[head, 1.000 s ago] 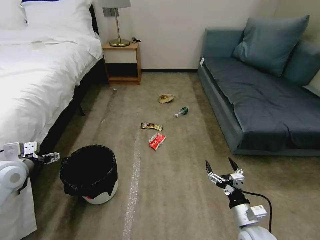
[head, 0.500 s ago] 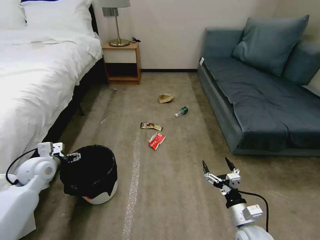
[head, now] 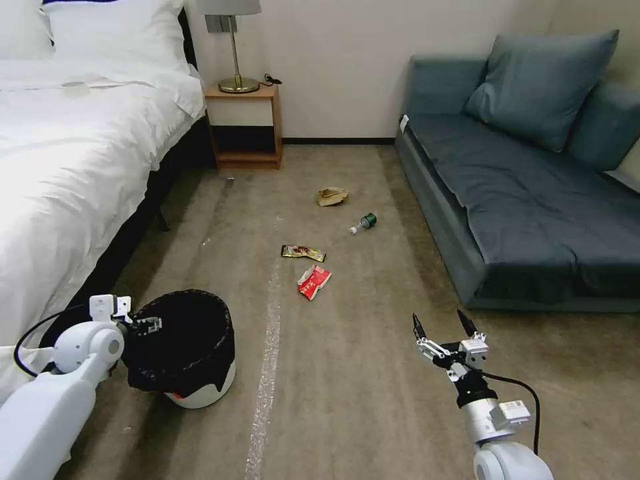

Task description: Pick up the trash bin, then pick up the garbage on the floor and place it into the trash bin.

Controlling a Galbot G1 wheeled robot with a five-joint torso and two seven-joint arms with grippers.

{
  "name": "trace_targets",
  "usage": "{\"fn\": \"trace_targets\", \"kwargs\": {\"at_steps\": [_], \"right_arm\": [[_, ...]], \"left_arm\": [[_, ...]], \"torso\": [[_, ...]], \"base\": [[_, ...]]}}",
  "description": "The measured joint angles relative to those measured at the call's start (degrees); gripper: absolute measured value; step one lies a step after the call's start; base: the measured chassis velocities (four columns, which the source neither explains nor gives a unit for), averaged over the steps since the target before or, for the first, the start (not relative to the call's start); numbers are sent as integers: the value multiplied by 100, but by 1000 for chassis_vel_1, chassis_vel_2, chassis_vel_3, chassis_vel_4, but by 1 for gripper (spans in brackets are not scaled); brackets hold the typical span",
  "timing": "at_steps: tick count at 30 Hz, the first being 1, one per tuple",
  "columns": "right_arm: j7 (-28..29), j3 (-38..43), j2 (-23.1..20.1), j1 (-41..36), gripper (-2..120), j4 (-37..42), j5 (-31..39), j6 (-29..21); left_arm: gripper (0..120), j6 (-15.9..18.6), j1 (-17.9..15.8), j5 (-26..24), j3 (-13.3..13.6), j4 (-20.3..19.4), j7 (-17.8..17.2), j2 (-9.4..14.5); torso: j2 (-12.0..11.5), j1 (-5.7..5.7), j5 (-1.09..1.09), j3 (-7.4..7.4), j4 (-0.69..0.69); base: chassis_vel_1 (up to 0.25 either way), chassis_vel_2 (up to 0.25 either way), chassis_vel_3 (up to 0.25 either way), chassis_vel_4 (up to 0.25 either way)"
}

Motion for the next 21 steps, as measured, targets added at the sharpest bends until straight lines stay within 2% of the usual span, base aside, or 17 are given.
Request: {"fn": "trace_targets", "kwargs": {"at_steps": [1,2,3,6,8,9,10,13,15,17,21], "right_arm": [[0,3,-5,-3,100,3,11,0],[3,28,-19,-12,100,16,73,0],[3,28,-19,-12,100,16,73,0],[9,57,-60,-38,100,37,182,3],[11,67,-73,-40,100,42,212,3],[12,70,-80,-39,100,49,231,3],[14,70,-86,-34,100,59,264,3],[17,67,-92,-27,100,72,295,-2],[20,24,-97,-8,100,109,341,-34],[22,1,-97,1,100,129,368,-46],[23,-13,-110,1,100,149,384,-53]], "left_arm": [[84,-1,-21,35,9,27,-1,-26],[77,-5,-61,141,48,73,-1,-84],[77,-5,-61,141,48,73,-1,-84],[62,-9,-84,273,111,103,17,-131],[59,-9,-86,301,119,103,33,-144],[50,-9,-85,311,120,102,42,-147],[47,-9,-72,325,121,86,46,-148],[42,-11,-46,340,120,58,51,-147],[32,-49,73,376,61,-48,106,-111],[28,-80,163,399,4,-116,155,-83],[25,-127,270,471,-73,-165,222,-69]], "torso": [[0,0,2,-1,-1],[1,0,7,-1,2],[1,0,7,-1,2],[2,0,8,-2,2],[2,0,7,-2,2],[2,0,6,-2,2],[2,0,3,-2,2],[2,0,1,-1,2],[2,0,-5,0,-1],[2,0,-8,1,-4],[1,0,-8,1,-4]], "base": [[0,0,0,0],[0,0,0,0],[0,0,0,0],[0,0,0,0],[0,0,0,0],[0,0,0,0],[0,0,0,0],[0,0,0,0],[0,0,0,0],[0,0,0,0],[0,0,0,0]]}}
